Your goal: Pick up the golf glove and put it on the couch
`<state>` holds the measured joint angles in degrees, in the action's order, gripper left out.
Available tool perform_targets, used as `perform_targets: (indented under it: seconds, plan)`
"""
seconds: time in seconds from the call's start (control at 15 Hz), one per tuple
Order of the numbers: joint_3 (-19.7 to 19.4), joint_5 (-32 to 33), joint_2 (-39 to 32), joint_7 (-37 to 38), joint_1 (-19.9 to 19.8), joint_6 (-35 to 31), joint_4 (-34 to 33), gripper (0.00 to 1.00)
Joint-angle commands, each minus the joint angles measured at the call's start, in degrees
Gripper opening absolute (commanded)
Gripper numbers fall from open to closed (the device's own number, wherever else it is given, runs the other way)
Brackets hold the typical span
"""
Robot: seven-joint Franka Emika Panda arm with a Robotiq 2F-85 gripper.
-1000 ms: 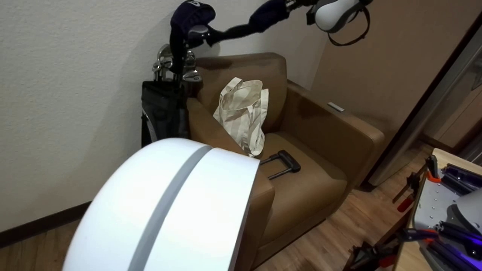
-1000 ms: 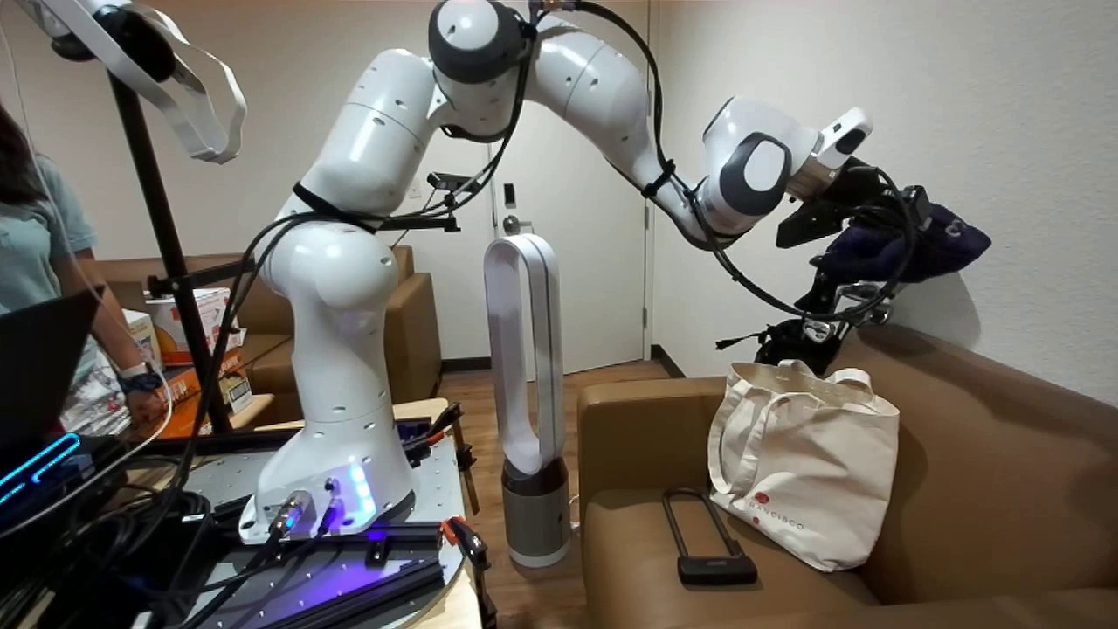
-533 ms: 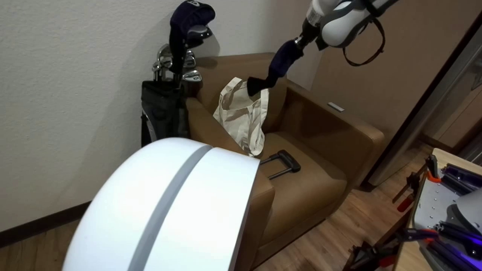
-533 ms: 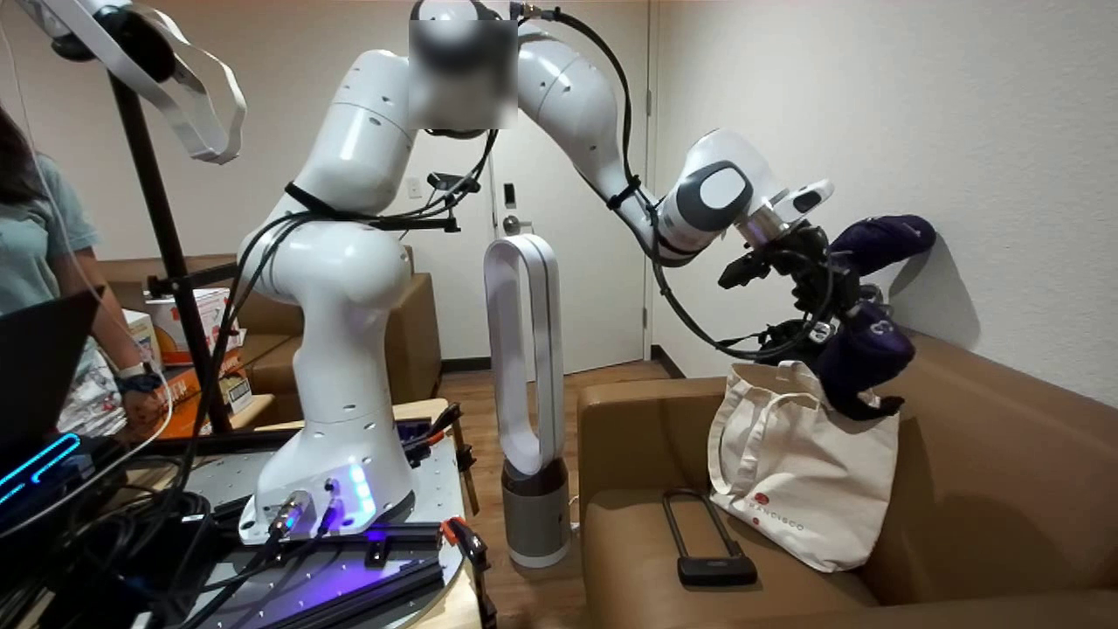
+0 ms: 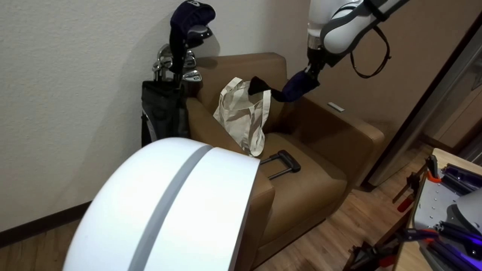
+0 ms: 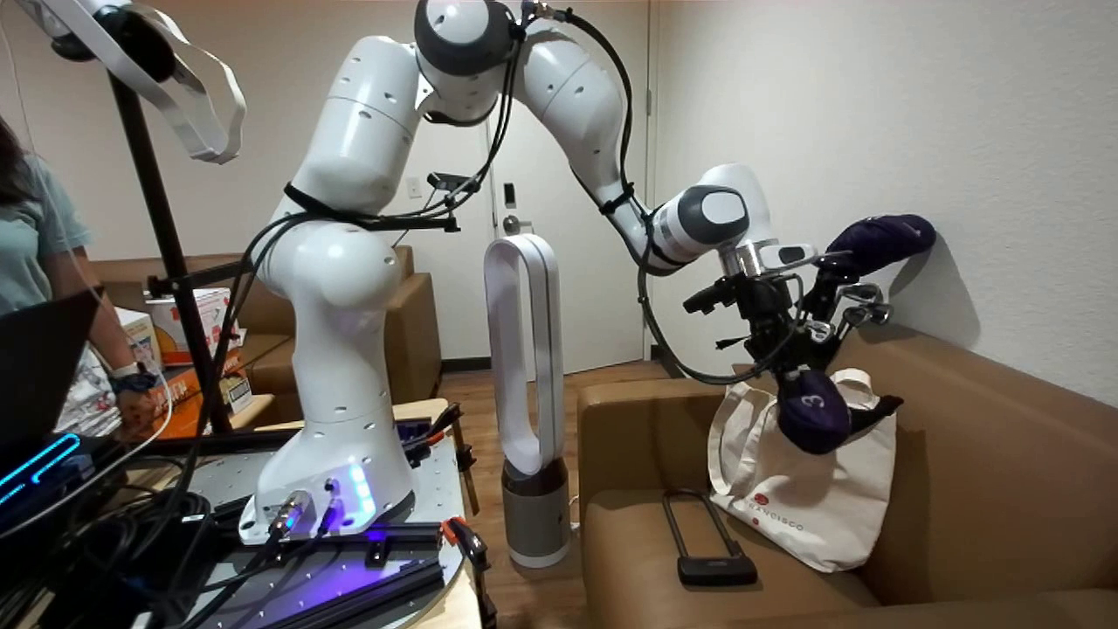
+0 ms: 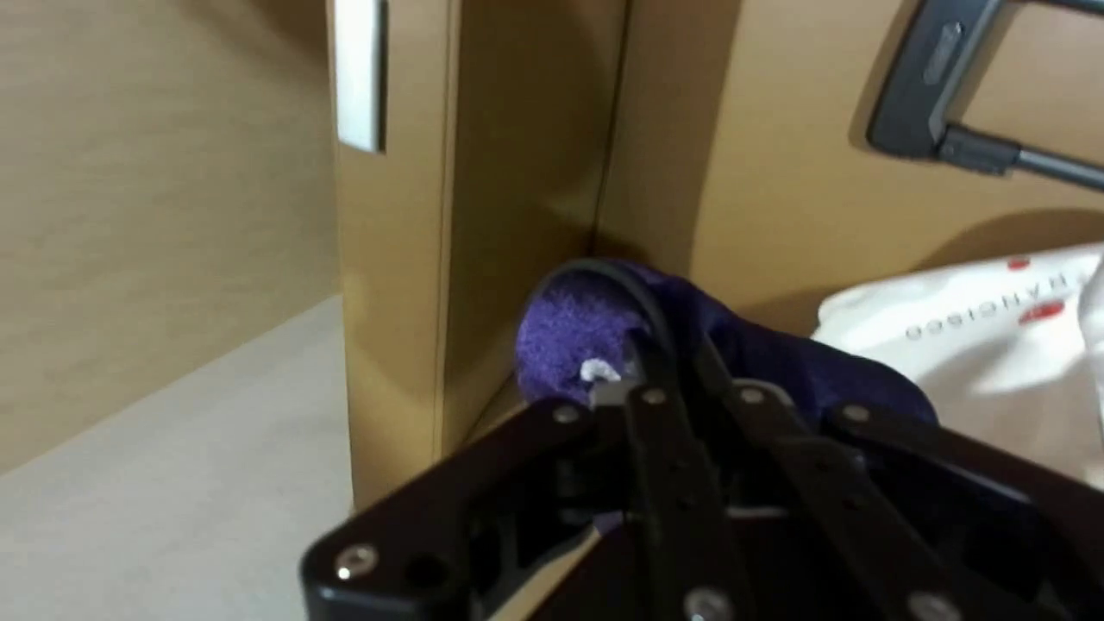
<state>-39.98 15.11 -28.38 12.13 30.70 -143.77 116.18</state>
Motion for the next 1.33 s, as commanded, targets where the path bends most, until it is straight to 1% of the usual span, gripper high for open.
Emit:
perform_targets:
  seconds: [0.0, 0.2, 0.33, 0.47, 0.53, 0.67, 0.8, 1.0, 1.07, 1.13, 1.27]
  plan:
    - [8.8, 4.3, 2.7, -2.0, -11.5, 12.3, -1.6, 0.08]
    - [17.2, 3.9, 0.3, -5.0, -21.0, 23.7, -6.2, 0.08]
    - [22.8, 1.8, -2.2, -9.9, -26.5, 29.4, -9.9, 0.08]
    - [27.0, 1.4, -5.8, -13.2, -29.9, 32.8, -14.0, 0.07]
    - [29.1, 1.1, -7.8, -15.0, -31.3, 33.0, -16.0, 0.07]
    - [31.9, 1.7, -12.3, -18.4, -32.7, 33.3, -20.0, 0.07]
    - [33.6, 2.1, -16.9, -20.4, -33.2, 34.1, -23.8, 0.07]
    - [34.4, 2.5, -23.0, -21.4, -33.0, 35.0, -29.2, 0.07]
    - [34.8, 1.8, -24.2, -20.8, -33.2, 32.8, -30.7, 0.07]
    - [35.3, 1.1, -25.5, -21.1, -33.6, 31.9, -32.2, 0.07]
    - [34.4, 1.9, -28.0, -18.4, -32.7, 30.9, -35.2, 0.07]
